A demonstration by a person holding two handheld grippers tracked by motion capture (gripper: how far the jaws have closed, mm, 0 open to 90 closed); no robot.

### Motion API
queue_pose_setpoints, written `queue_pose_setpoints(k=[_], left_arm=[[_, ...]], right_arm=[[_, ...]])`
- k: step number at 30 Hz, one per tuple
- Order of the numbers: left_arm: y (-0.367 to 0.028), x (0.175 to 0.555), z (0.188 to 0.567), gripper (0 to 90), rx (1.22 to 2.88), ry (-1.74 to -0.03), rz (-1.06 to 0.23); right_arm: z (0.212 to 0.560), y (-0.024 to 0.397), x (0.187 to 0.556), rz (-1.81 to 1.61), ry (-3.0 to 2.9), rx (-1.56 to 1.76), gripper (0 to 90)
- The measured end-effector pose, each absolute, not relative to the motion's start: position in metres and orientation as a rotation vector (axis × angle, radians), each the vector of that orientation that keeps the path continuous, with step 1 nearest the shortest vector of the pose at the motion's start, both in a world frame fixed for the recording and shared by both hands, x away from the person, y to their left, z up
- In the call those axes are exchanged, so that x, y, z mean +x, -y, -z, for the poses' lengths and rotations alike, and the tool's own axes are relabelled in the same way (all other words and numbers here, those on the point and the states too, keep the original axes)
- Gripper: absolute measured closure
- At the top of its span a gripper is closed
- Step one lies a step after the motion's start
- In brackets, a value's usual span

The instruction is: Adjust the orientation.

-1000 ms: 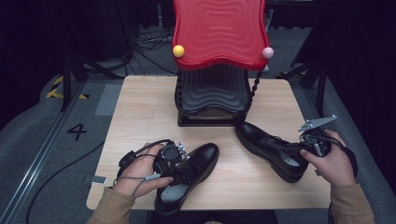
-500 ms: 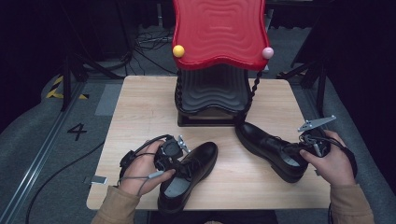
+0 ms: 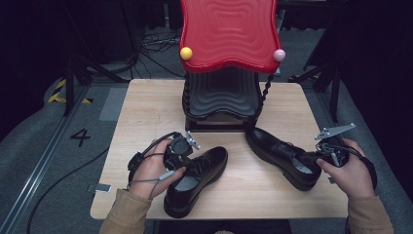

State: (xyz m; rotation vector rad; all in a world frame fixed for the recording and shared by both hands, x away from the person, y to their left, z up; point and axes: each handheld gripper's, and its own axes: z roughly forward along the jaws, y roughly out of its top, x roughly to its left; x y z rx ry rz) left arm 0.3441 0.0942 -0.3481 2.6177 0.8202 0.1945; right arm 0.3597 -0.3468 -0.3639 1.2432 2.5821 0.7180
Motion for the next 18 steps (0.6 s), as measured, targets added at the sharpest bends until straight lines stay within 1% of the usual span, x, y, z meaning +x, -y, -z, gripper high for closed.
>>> queue_pose_setpoints(k=[6,11,14,18], left_arm=[[-0.092,0.359,0.343,83.1,2.588,-0.886,-0.253],[-0.078,0.373,0.348,82.5,2.552,-0.969,-0.303],[-0.068,0.377,0.353,82.0,2.553,-0.995,-0.307],[-0.054,0.38,0.358,79.9,2.548,-1.02,-0.268]], right_arm=[[0.365,0.352,0.355,-0.711,-2.571,1.268,76.6],[0.366,0.355,0.353,-0.713,-2.562,1.273,76.3],[0.366,0.357,0.352,-0.71,-2.558,1.288,75.9],[0.367,0.358,0.352,-0.712,-2.555,1.287,75.3]])
